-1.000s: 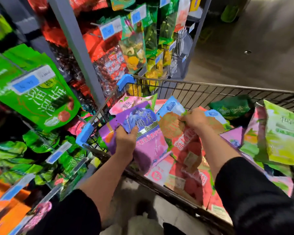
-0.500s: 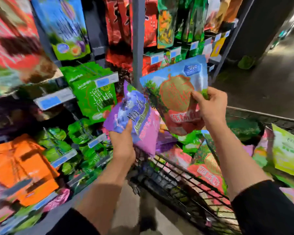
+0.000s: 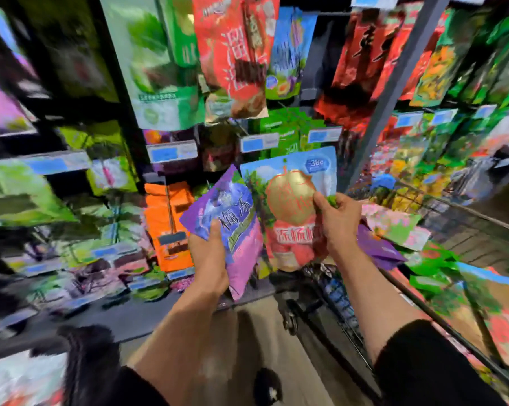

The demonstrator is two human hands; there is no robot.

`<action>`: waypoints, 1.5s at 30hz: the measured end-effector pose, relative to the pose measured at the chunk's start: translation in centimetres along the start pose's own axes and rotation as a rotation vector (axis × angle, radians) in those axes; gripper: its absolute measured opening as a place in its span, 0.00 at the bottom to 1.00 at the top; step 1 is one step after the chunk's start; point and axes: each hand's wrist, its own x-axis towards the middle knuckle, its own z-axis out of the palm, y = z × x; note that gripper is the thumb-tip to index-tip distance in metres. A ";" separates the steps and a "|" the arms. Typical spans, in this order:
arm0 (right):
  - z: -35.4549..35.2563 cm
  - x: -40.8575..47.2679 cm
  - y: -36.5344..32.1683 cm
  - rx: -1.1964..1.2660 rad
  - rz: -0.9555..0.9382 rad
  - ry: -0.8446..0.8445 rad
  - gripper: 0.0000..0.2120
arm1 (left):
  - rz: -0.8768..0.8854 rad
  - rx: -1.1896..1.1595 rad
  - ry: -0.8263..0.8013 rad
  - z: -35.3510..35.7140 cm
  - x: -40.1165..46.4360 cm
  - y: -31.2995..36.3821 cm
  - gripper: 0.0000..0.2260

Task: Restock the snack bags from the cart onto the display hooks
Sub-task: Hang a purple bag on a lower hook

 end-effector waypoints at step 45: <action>14.2 11.7 7.6 0.299 0.522 -0.234 0.25 | 0.042 0.214 0.255 3.8 6.4 0.4 0.07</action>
